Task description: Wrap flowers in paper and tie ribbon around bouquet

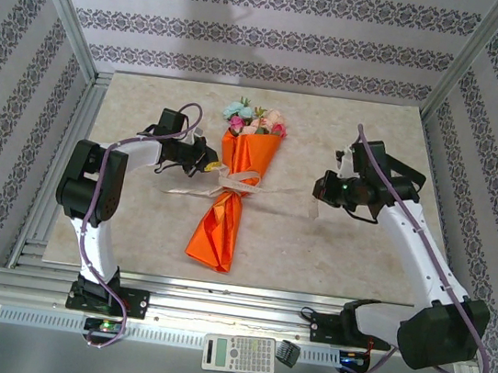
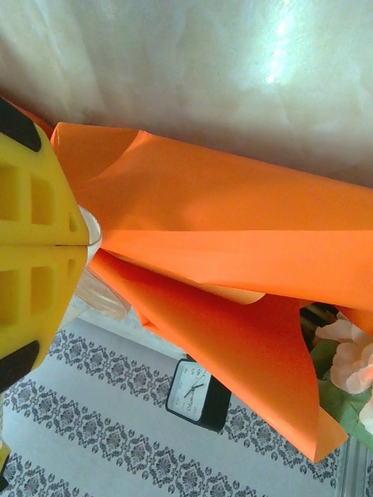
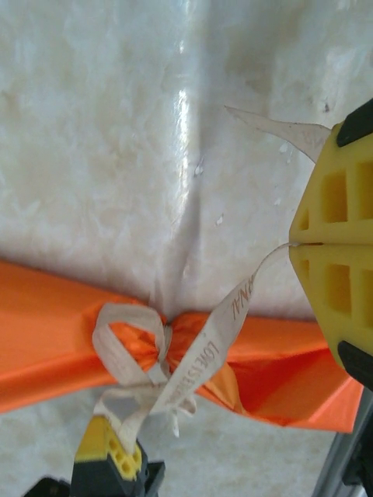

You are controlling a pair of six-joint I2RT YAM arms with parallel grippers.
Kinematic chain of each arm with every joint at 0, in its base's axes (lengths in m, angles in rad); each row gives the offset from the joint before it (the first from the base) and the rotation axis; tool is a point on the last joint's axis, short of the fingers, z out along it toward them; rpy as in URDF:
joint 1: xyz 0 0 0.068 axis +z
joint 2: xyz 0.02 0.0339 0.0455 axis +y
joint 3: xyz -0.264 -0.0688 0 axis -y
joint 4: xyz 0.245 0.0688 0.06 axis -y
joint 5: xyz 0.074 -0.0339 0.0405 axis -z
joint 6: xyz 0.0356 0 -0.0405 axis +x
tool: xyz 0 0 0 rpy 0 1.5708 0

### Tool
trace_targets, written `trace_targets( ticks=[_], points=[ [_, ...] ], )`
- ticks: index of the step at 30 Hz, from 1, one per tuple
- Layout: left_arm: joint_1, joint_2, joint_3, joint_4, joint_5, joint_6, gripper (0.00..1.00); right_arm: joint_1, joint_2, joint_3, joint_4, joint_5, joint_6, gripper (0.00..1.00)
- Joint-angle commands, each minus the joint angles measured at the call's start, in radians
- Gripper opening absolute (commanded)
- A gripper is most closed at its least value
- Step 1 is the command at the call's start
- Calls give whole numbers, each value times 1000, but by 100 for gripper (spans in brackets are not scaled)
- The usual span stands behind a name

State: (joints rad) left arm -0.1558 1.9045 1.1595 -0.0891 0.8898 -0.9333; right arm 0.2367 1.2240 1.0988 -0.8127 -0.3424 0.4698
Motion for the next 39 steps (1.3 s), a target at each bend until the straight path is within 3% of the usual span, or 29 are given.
trace_targets(
  ticks=[1,6,11,15,17,21,25,29,32,39],
  points=[
    [-9,-39,-15,10,-21,-16,0,-17,-28,-46,-51,86,20,0],
    [-10,-47,-20,14,-30,-25,0,-40,-53,-119,-91,155,49,0],
    [-14,-67,-35,44,-24,-57,0,-28,14,-232,31,20,111,0],
    [-25,-99,-67,58,-19,-96,0,36,127,-226,83,18,176,15],
    [-32,-119,-100,92,-16,-129,0,88,146,-196,79,71,215,24],
    [-37,-165,-169,150,-30,-196,0,232,103,-122,14,307,360,36],
    [-37,-213,-194,140,-64,-210,0,359,68,-87,37,442,512,38],
    [-39,-227,-203,148,-71,-229,0,410,175,-22,176,330,594,34],
    [-40,-222,-209,158,-67,-238,0,457,277,34,281,245,729,37],
    [-39,-224,-209,166,-74,-242,0,574,400,30,502,199,1225,42]
  ],
)
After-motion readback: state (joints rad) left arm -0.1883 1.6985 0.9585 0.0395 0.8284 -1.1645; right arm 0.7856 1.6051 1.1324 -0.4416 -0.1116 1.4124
